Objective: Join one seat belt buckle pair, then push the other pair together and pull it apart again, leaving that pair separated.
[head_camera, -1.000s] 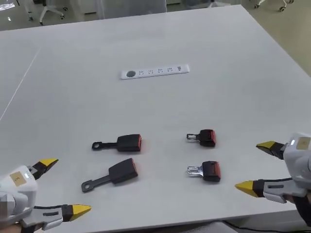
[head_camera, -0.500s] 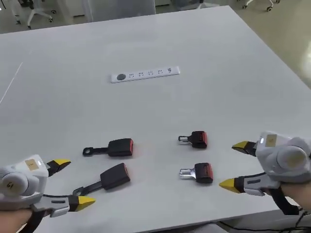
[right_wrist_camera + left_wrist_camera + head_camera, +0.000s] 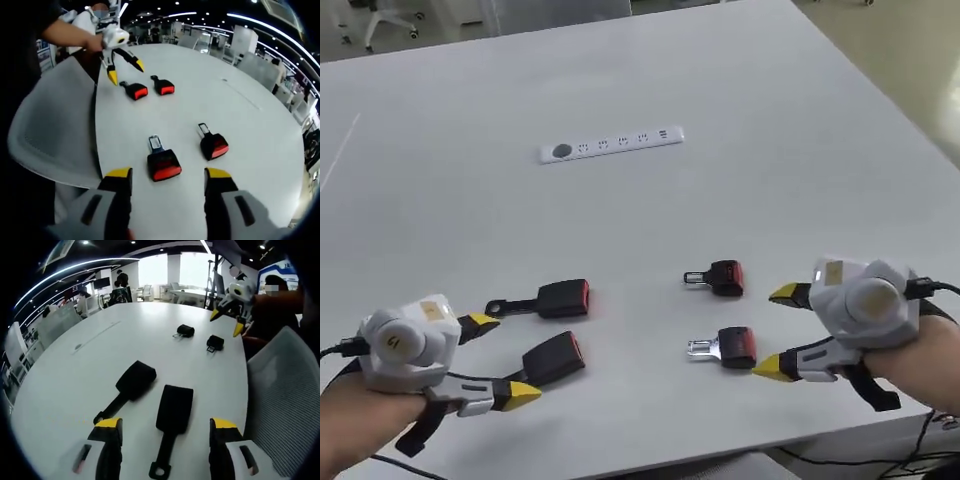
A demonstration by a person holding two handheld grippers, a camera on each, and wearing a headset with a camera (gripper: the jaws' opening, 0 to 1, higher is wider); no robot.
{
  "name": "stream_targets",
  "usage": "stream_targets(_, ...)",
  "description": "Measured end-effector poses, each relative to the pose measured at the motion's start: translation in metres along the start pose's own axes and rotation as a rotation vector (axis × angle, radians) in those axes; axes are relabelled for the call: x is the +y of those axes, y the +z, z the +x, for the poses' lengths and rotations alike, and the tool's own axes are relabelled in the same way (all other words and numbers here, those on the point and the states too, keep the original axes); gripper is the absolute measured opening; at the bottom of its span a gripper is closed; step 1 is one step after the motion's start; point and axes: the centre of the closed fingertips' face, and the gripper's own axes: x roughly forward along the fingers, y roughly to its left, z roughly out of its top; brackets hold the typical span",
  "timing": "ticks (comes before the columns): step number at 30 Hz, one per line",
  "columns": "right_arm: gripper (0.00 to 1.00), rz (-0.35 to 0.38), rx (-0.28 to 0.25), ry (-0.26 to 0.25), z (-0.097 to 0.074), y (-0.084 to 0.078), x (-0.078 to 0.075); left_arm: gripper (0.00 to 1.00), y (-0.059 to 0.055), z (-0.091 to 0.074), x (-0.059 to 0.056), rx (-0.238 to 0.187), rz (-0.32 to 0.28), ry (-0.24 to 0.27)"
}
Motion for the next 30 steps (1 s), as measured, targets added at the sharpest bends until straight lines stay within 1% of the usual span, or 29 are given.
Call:
stream_targets(1,0.58,-0.002,0.006,0.011,0.002,0.0,0.002,0.7,0.0,0.002,-0.002,0.008,0.002,-0.014)
stream_targets(2,0.57,-0.021,0.013,0.023,0.006,0.0,0.002,0.69,0.0,0.004,-0.003,0.014,0.007,-0.021)
stream_targets(3,0.56,-0.031,0.017,0.03,0.008,0.0,0.002,0.69,0.0,0.008,-0.006,0.024,0.026,-0.037)
stream_targets(4,0.53,-0.049,0.017,0.053,0.011,0.0,0.005,0.69,-0.002,0.012,-0.008,0.04,0.04,-0.05)
stream_targets(5,0.5,-0.045,0.031,0.069,0.013,-0.001,0.006,0.67,-0.003,0.015,-0.009,0.047,0.046,-0.062)
stream_targets(7,0.51,-0.06,0.048,0.066,0.018,-0.003,0.003,0.65,-0.008,0.023,-0.006,0.059,0.05,-0.073)
stream_targets(10,0.5,-0.056,0.056,0.075,0.021,-0.005,0.0,0.62,-0.011,0.028,-0.007,0.085,0.067,-0.089)
stream_targets(11,0.5,-0.061,0.063,0.085,0.022,-0.005,0.001,0.58,-0.011,0.029,-0.007,0.092,0.061,-0.093)
stream_targets(12,0.47,-0.056,0.068,0.099,0.022,-0.006,0.003,0.55,-0.011,0.029,-0.007,0.099,0.048,-0.096)
stream_targets(13,0.44,-0.039,0.075,0.129,0.023,-0.008,0.008,0.53,-0.011,0.03,-0.008,0.102,0.057,-0.105)
stream_targets(14,0.42,-0.042,0.079,0.126,0.024,-0.009,0.007,0.52,-0.011,0.031,-0.008,0.104,0.064,-0.108)
stream_targets(15,0.43,-0.047,0.085,0.129,0.025,-0.01,0.007,0.52,-0.012,0.032,-0.009,0.115,0.094,-0.112)
stream_targets(17,0.43,-0.053,0.088,0.128,0.026,-0.01,0.007,0.52,-0.012,0.034,-0.009,0.126,0.107,-0.117)
stream_targets(19,0.44,-0.06,0.093,0.134,0.029,-0.008,0.008,0.5,-0.012,0.035,-0.009,0.133,0.135,-0.126)
stream_targets(20,0.44,-0.067,0.097,0.134,0.03,-0.008,0.008,0.49,-0.013,0.036,-0.01,0.138,0.142,-0.128)
stream_targets(22,0.44,-0.081,0.111,0.141,0.034,-0.009,0.009,0.47,-0.016,0.037,-0.01,0.163,0.128,-0.137)
stream_targets(23,0.44,-0.084,0.117,0.143,0.035,-0.01,0.009,0.45,-0.017,0.038,-0.009,0.17,0.131,-0.135)
stream_targets(25,0.44,-0.069,0.125,0.149,0.039,-0.012,0.008,0.41,-0.019,0.038,-0.009,0.175,0.132,-0.137)
stream_targets(26,0.44,-0.067,0.137,0.15,0.042,-0.015,0.007,0.4,-0.02,0.039,-0.012,0.181,0.134,-0.152)
stream_targets(27,0.44,-0.071,0.158,0.154,0.043,-0.018,0.008,0.41,-0.022,0.04,-0.012,0.19,0.149,-0.151)
stream_targets(28,0.44,-0.088,0.167,0.152,0.044,-0.019,0.008,0.41,-0.024,0.039,-0.012,0.202,0.177,-0.151)
stream_targets(30,0.43,-0.098,0.175,0.152,0.045,-0.019,0.009,0.41,-0.024,0.039,-0.012,0.208,0.187,-0.144)
